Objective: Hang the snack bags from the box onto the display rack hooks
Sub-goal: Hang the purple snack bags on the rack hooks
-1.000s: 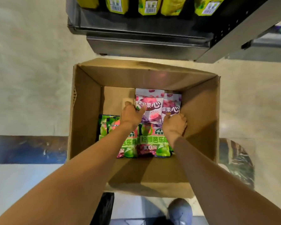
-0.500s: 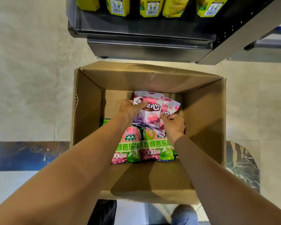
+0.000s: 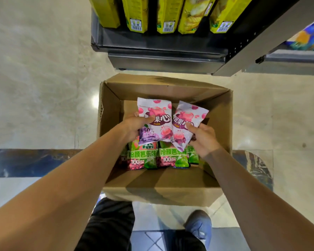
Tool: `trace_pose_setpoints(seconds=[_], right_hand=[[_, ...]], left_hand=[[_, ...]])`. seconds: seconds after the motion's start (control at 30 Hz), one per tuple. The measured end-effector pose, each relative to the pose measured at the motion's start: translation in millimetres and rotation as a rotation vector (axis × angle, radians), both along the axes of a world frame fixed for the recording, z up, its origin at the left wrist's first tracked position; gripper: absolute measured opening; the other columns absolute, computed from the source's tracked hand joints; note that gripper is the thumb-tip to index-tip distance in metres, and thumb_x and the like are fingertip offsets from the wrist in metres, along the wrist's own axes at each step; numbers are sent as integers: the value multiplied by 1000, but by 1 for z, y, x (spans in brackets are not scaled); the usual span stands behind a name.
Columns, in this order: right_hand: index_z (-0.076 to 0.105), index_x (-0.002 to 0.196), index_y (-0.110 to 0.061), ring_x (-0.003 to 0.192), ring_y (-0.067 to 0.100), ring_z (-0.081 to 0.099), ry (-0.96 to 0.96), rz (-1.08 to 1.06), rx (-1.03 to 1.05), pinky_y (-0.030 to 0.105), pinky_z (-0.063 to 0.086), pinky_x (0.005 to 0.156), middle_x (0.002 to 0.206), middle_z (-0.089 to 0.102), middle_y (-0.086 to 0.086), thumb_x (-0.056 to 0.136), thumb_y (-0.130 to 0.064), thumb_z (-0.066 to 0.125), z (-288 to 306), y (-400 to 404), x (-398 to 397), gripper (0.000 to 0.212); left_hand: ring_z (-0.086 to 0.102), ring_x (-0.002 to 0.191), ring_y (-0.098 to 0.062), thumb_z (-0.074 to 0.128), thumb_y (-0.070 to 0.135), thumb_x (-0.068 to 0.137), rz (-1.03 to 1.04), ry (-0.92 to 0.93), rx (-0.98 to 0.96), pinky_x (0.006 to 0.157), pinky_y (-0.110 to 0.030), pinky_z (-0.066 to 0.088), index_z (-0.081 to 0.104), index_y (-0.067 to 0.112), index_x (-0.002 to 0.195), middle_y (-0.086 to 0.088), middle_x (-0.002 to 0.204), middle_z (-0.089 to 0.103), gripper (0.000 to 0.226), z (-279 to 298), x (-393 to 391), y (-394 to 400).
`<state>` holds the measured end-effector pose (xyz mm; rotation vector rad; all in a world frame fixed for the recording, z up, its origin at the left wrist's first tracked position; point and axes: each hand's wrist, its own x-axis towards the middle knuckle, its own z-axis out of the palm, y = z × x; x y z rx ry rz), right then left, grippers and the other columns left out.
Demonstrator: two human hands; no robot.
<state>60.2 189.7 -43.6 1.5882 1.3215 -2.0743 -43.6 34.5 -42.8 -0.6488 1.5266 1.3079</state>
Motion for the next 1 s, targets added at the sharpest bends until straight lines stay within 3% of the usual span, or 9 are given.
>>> trace_pose_setpoints(seconds=[0.1, 0.33, 0.43, 0.57, 0.63, 0.7, 0.77, 0.87, 1.0], right_hand=[[63, 99, -13, 86, 16, 68, 96, 10, -127, 33, 57, 74, 98, 70, 2, 95, -7, 51, 44, 8, 7, 14], [49, 131, -4, 115, 32, 59, 257, 15, -338, 45, 51, 91, 127, 60, 16, 89, -12, 50, 194, 28, -12, 43], [48, 132, -2, 107, 31, 63, 352, 79, -347, 46, 52, 88, 126, 60, 18, 86, -14, 49, 275, 33, -30, 47], [50, 130, 0, 98, 28, 68, 462, 175, -339, 43, 55, 83, 121, 63, 17, 95, -13, 43, 394, 42, -51, 38], [51, 128, 4, 99, 31, 67, 532, 190, -319, 44, 57, 79, 121, 62, 21, 81, -13, 63, 452, 45, -61, 52], [58, 120, 7, 96, 32, 68, 612, 204, -323, 45, 58, 73, 116, 64, 23, 49, -14, 90, 505, 48, -66, 81], [62, 112, 7, 94, 32, 68, 666, 233, -315, 45, 58, 70, 112, 65, 24, 27, -19, 97, 551, 50, -70, 95], [61, 120, 2, 110, 36, 61, 712, 284, -244, 51, 52, 87, 121, 61, 23, 27, -28, 97, 614, 49, -69, 105], [66, 115, 0, 104, 32, 65, 789, 323, -250, 46, 57, 80, 117, 65, 20, 29, -33, 97, 693, 45, -64, 97]], left_hand=[[65, 98, -23, 64, 11, 86, -13, -4, 52, 68, -34, 57, 53, 8, 127, -12, 120, 64, 43, 48, -1, -12], [69, 93, -26, 60, 13, 88, 17, 116, 198, 76, -37, 58, 59, 11, 119, -14, 112, 69, 32, 197, -15, -26], [73, 75, -21, 58, 14, 88, 58, 184, 253, 61, -29, 59, 61, 11, 111, -8, 93, 74, 23, 278, -21, -25], [72, 67, -20, 57, 11, 88, 137, 246, 336, 59, -28, 59, 63, 8, 106, -9, 87, 75, 19, 399, -25, -24], [72, 69, -21, 57, 10, 86, 146, 290, 389, 60, -29, 59, 63, 6, 110, -12, 92, 74, 25, 458, -28, -22], [72, 71, -22, 60, 13, 77, 140, 327, 440, 62, -31, 60, 63, 4, 110, -13, 95, 74, 34, 514, -28, -20], [73, 72, -23, 62, 18, 71, 147, 360, 474, 62, -32, 60, 63, 5, 109, -13, 93, 74, 40, 564, -26, -19], [73, 73, -24, 61, 25, 76, 207, 441, 514, 59, -33, 59, 68, 7, 103, -14, 94, 74, 33, 630, -18, -15], [72, 67, -25, 57, 33, 83, 243, 539, 553, 53, -36, 59, 75, 10, 81, -16, 85, 74, 30, 707, -6, -12]])
